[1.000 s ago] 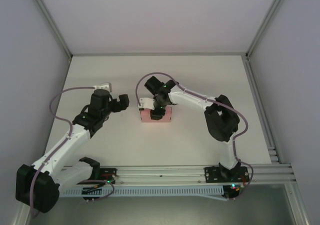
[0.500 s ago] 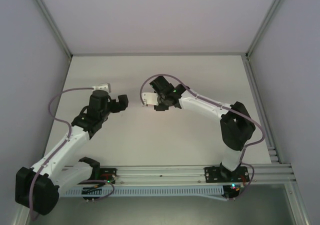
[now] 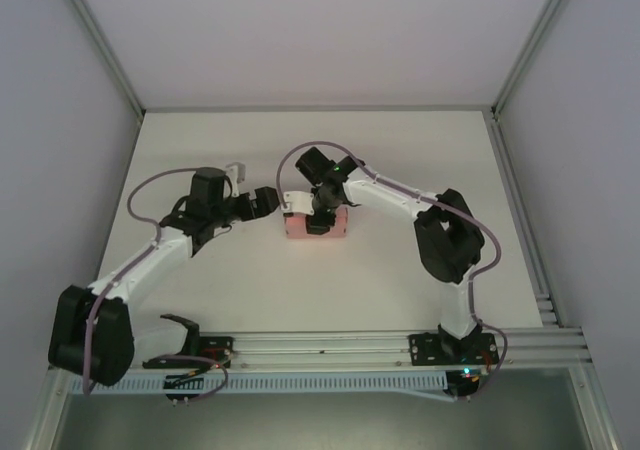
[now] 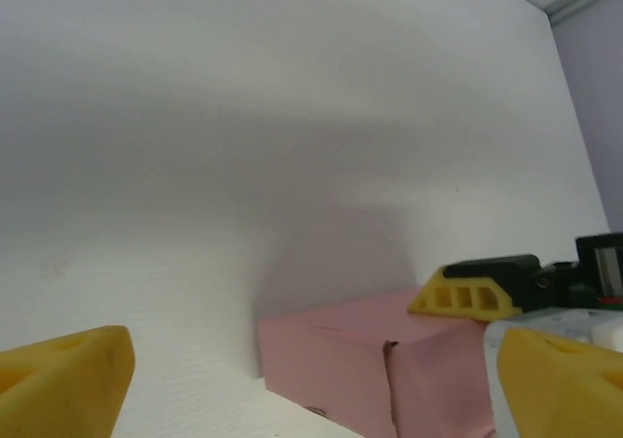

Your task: Assemble paper box

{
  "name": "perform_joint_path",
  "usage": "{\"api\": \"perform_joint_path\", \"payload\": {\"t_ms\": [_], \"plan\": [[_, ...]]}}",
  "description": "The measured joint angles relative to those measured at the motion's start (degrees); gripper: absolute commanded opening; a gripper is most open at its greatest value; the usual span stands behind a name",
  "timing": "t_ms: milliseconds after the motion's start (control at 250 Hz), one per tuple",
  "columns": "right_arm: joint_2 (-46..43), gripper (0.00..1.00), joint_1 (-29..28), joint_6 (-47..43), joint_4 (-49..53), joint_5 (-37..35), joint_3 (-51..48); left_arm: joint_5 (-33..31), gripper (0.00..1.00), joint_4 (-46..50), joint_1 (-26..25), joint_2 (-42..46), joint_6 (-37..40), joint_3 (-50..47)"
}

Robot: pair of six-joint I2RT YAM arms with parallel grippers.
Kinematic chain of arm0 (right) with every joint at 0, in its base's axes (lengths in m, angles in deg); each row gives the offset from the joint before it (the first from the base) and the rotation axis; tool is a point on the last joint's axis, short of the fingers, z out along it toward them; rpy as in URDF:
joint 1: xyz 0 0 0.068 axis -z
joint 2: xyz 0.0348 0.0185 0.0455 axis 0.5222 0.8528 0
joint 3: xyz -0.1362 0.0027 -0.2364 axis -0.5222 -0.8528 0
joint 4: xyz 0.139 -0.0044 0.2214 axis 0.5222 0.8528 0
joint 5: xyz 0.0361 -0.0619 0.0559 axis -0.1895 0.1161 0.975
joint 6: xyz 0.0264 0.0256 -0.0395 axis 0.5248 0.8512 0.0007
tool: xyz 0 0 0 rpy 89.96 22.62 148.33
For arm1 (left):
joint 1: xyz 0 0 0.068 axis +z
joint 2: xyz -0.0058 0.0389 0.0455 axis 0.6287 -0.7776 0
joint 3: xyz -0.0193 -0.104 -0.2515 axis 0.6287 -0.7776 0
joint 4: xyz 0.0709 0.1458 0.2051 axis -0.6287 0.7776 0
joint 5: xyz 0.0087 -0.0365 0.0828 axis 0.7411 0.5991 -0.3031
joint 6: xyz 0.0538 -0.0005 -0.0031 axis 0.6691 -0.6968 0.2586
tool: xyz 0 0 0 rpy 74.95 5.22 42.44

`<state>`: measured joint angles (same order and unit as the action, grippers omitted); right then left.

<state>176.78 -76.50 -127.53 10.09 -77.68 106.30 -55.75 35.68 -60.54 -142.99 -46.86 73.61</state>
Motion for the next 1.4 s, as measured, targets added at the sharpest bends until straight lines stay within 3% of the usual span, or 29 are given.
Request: {"api": "perform_joint_path", "payload": {"t_ms": [144, 236, 387, 882, 1122, 1222, 1398], "plan": [[0.2, 0.44, 0.9, 1.3, -0.6, 1.5, -1.2, 4.0, 0.91, -4.5, 0.6, -3.2, -1.3, -0.7], [-0.7, 0.57, 1.2, 2.1, -2.8, 1.9, -3.0, 5.7, 0.91, -6.8, 0.8, -4.1, -1.9, -1.1], [-1.3, 0.70, 1.3, 3.0, -5.2, 2.5, -5.7, 8.3, 0.91, -9.2, 1.5, -5.0, -2.2, -3.4], [-7.4, 0.99, 3.5, 5.4, -12.8, 5.6, -8.2, 11.4, 0.94, -9.1, 2.4, -5.4, -1.5, -4.7], [-15.2, 1.00, 6.1, 8.1, -16.6, 10.3, -14.6, 12.1, 0.94, -8.6, 2.4, -5.4, 0.3, -4.7], [-20.7, 1.00, 7.5, 15.3, -23.2, 9.1, -20.7, 12.8, 0.94, -8.7, 1.8, -5.4, 1.2, -4.7], [-26.7, 0.92, 10.1, 34.1, -31.2, 0.5, -24.8, 13.7, 0.90, -8.7, -0.4, -6.8, 2.8, -4.6]]}}
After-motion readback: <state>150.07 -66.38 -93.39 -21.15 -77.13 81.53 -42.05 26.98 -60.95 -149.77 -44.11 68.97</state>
